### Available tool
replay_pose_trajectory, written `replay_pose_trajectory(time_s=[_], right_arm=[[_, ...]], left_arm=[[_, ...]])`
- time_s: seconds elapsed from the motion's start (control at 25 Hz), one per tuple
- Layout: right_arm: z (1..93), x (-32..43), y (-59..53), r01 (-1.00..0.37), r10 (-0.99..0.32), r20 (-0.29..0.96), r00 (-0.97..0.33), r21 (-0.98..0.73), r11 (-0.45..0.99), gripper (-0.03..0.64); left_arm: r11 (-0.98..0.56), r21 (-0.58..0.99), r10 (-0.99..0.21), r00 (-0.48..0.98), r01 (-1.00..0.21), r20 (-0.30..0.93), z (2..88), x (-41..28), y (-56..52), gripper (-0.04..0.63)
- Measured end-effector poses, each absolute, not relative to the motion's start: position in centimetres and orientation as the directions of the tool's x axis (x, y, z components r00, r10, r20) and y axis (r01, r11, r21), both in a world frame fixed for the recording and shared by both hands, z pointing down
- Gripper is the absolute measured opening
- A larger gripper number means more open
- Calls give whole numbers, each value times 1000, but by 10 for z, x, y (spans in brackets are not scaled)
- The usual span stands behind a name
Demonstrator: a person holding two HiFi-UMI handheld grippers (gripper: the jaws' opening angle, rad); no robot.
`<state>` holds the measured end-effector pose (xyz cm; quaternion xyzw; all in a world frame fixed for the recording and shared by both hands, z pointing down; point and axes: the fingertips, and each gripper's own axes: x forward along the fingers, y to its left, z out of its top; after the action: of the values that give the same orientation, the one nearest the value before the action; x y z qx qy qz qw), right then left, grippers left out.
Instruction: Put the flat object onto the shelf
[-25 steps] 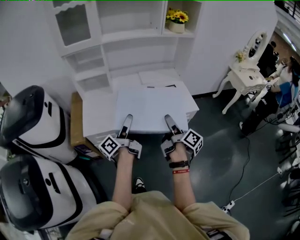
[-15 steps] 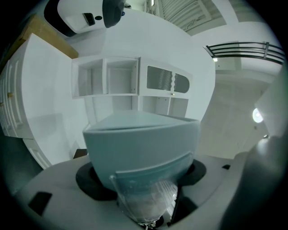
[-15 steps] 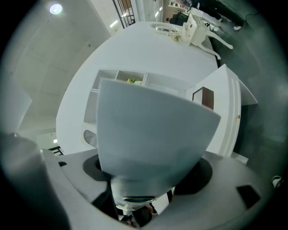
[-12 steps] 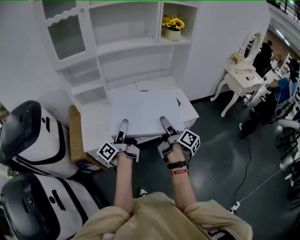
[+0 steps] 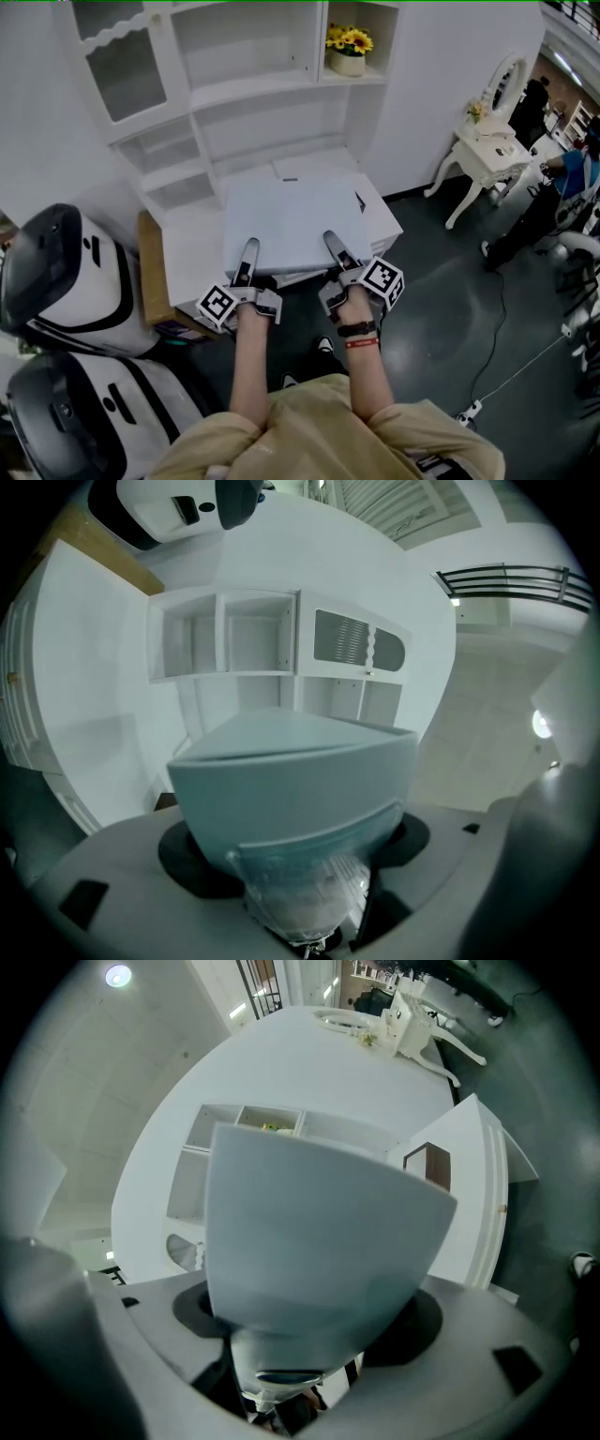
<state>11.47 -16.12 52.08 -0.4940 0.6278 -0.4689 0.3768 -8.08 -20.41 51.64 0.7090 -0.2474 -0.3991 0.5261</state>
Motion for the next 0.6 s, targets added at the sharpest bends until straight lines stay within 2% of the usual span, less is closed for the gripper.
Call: replay_pose_trajectory(time_s=[0.6], right_arm=[[511,113,-281,-218,-945,8,-327,-974,67,367]], left_arm=[[-288,958,-849,465,-9,-251,499,-87,-300,354]])
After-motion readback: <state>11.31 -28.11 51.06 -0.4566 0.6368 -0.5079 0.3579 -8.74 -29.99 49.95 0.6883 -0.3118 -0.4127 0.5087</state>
